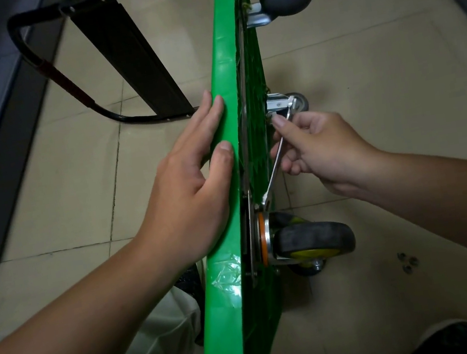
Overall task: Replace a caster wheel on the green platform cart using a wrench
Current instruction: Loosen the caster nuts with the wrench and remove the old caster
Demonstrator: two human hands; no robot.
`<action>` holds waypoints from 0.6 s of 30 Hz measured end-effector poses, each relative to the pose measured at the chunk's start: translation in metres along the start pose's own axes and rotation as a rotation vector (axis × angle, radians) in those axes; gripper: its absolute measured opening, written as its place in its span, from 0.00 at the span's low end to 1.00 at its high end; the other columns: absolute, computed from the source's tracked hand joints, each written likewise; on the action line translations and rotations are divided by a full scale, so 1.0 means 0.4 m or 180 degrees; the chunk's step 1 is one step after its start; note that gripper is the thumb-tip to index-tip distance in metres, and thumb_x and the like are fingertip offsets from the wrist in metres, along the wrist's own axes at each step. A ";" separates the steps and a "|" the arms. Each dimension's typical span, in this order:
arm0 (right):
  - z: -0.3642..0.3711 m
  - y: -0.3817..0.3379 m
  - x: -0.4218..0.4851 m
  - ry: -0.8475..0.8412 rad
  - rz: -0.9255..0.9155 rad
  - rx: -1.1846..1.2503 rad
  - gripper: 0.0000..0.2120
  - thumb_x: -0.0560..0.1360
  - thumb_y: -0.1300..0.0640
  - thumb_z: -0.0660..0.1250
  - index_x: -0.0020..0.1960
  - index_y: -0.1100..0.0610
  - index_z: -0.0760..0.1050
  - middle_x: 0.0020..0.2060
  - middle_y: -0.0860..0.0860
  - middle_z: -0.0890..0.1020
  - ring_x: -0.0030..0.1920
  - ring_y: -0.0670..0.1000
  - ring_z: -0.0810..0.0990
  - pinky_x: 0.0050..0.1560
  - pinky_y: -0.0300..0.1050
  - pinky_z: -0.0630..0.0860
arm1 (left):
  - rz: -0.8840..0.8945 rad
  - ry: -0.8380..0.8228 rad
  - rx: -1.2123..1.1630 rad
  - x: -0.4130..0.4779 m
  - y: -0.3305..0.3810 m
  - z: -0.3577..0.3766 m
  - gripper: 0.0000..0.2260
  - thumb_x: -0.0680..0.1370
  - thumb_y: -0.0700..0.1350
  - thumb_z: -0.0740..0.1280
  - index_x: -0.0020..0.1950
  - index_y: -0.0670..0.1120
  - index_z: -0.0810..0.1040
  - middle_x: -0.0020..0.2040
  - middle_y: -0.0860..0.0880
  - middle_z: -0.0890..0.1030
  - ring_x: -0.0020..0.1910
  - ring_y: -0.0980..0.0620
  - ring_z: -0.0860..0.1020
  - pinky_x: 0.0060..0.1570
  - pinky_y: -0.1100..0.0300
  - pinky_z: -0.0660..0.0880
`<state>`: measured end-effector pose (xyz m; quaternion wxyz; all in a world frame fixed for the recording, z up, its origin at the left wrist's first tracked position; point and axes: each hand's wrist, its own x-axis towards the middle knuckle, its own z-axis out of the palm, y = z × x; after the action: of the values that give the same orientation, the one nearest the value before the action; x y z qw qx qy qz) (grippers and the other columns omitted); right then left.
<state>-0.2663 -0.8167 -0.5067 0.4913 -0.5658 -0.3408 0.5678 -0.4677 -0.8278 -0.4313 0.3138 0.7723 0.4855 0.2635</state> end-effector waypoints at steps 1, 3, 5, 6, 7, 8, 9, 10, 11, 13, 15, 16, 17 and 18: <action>0.007 0.005 0.003 -0.0012 0.0042 -0.0033 0.13 0.82 0.51 0.66 0.46 0.60 0.76 0.30 0.52 0.84 0.25 0.47 0.78 0.25 0.37 0.73 | -0.0009 -0.0005 0.0002 0.000 -0.001 0.000 0.25 0.84 0.48 0.58 0.82 0.50 0.62 0.82 0.56 0.62 0.78 0.68 0.59 0.75 0.73 0.56; 0.018 0.014 0.009 -0.0021 0.0130 -0.0095 0.13 0.83 0.51 0.66 0.46 0.60 0.75 0.29 0.51 0.83 0.24 0.47 0.77 0.25 0.37 0.73 | -0.0016 -0.0007 -0.0007 0.000 -0.002 -0.001 0.25 0.84 0.48 0.58 0.82 0.50 0.62 0.82 0.56 0.62 0.79 0.68 0.59 0.75 0.72 0.56; 0.028 0.017 0.017 -0.0037 0.0241 -0.0125 0.14 0.83 0.51 0.65 0.46 0.60 0.76 0.30 0.51 0.82 0.24 0.47 0.77 0.25 0.38 0.73 | -0.0019 -0.0006 -0.0021 0.000 0.000 -0.001 0.25 0.84 0.48 0.58 0.83 0.50 0.63 0.82 0.56 0.62 0.79 0.67 0.59 0.76 0.72 0.56; 0.033 0.018 0.021 -0.0054 0.0283 -0.0142 0.14 0.83 0.51 0.65 0.46 0.60 0.76 0.31 0.52 0.82 0.24 0.47 0.77 0.26 0.38 0.73 | -0.0027 -0.0010 -0.0027 0.000 0.002 -0.002 0.25 0.84 0.48 0.58 0.83 0.49 0.63 0.83 0.56 0.61 0.79 0.67 0.59 0.76 0.72 0.56; 0.037 0.016 0.026 -0.0081 0.0315 -0.0173 0.14 0.83 0.51 0.65 0.46 0.60 0.76 0.32 0.53 0.82 0.24 0.47 0.77 0.26 0.38 0.73 | -0.0037 -0.0018 -0.0037 -0.001 0.004 -0.002 0.25 0.84 0.48 0.58 0.83 0.49 0.63 0.83 0.56 0.61 0.79 0.67 0.59 0.76 0.72 0.57; 0.040 0.013 0.030 -0.0116 0.0332 -0.0213 0.14 0.83 0.51 0.65 0.45 0.60 0.76 0.32 0.54 0.82 0.24 0.47 0.77 0.26 0.38 0.72 | -0.0048 -0.0032 -0.0053 -0.001 0.007 -0.003 0.26 0.84 0.48 0.58 0.83 0.49 0.62 0.83 0.56 0.61 0.79 0.68 0.59 0.76 0.72 0.57; 0.041 0.009 0.034 -0.0161 0.0333 -0.0252 0.14 0.83 0.51 0.65 0.45 0.60 0.75 0.32 0.54 0.82 0.24 0.47 0.77 0.25 0.38 0.72 | -0.0066 -0.0062 -0.0069 -0.001 0.010 -0.005 0.27 0.83 0.49 0.59 0.83 0.50 0.62 0.83 0.56 0.60 0.79 0.68 0.58 0.76 0.71 0.57; 0.042 0.003 0.036 -0.0205 0.0316 -0.0294 0.14 0.83 0.51 0.65 0.45 0.60 0.75 0.31 0.54 0.82 0.24 0.47 0.77 0.25 0.38 0.72 | -0.0090 -0.0118 -0.0062 -0.001 0.012 -0.007 0.28 0.83 0.51 0.60 0.83 0.51 0.61 0.83 0.57 0.59 0.79 0.68 0.58 0.77 0.69 0.58; 0.042 -0.004 0.038 -0.0240 0.0285 -0.0350 0.14 0.83 0.51 0.65 0.44 0.60 0.75 0.29 0.54 0.81 0.23 0.46 0.77 0.24 0.38 0.73 | -0.0121 -0.0206 -0.0009 -0.002 0.014 -0.011 0.31 0.82 0.54 0.62 0.84 0.52 0.59 0.84 0.59 0.57 0.79 0.69 0.56 0.78 0.69 0.57; 0.045 -0.020 0.040 -0.0274 0.0183 -0.0495 0.14 0.83 0.52 0.65 0.42 0.59 0.74 0.25 0.52 0.79 0.22 0.47 0.77 0.24 0.39 0.73 | -0.0188 -0.0476 0.0132 -0.007 0.020 -0.022 0.41 0.77 0.61 0.67 0.85 0.54 0.52 0.84 0.62 0.50 0.79 0.72 0.51 0.76 0.73 0.53; 0.051 -0.034 0.041 -0.0291 0.0017 -0.0662 0.15 0.83 0.52 0.66 0.40 0.58 0.73 0.24 0.53 0.79 0.23 0.49 0.79 0.26 0.41 0.74 | -0.0246 -0.0813 0.0167 -0.013 0.028 -0.026 0.52 0.71 0.62 0.71 0.86 0.54 0.43 0.84 0.63 0.42 0.78 0.74 0.44 0.72 0.79 0.49; 0.055 -0.039 0.041 -0.0296 -0.0074 -0.0732 0.15 0.83 0.52 0.66 0.39 0.57 0.73 0.25 0.53 0.79 0.24 0.51 0.79 0.27 0.42 0.74 | -0.0280 -0.0927 0.0154 -0.016 0.031 -0.024 0.55 0.69 0.60 0.73 0.85 0.55 0.40 0.84 0.64 0.39 0.78 0.74 0.42 0.70 0.81 0.48; 0.059 -0.044 0.042 -0.0300 -0.0148 -0.0784 0.15 0.83 0.52 0.66 0.39 0.56 0.73 0.24 0.53 0.79 0.25 0.52 0.80 0.27 0.43 0.75 | -0.0317 -0.0974 0.0139 -0.018 0.032 -0.021 0.56 0.69 0.57 0.74 0.85 0.55 0.38 0.83 0.64 0.38 0.77 0.74 0.40 0.68 0.83 0.48; 0.064 -0.048 0.042 -0.0297 -0.0193 -0.0813 0.15 0.83 0.52 0.66 0.39 0.56 0.72 0.24 0.53 0.79 0.25 0.53 0.80 0.28 0.43 0.75 | -0.0356 -0.0976 0.0129 -0.020 0.033 -0.018 0.57 0.70 0.53 0.76 0.85 0.55 0.37 0.83 0.64 0.37 0.77 0.74 0.39 0.67 0.84 0.48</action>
<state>-0.2858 -0.7911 -0.4906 0.4158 -0.5861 -0.4498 0.5303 -0.4682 -0.8378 -0.4177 0.3828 0.7814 0.4793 0.1148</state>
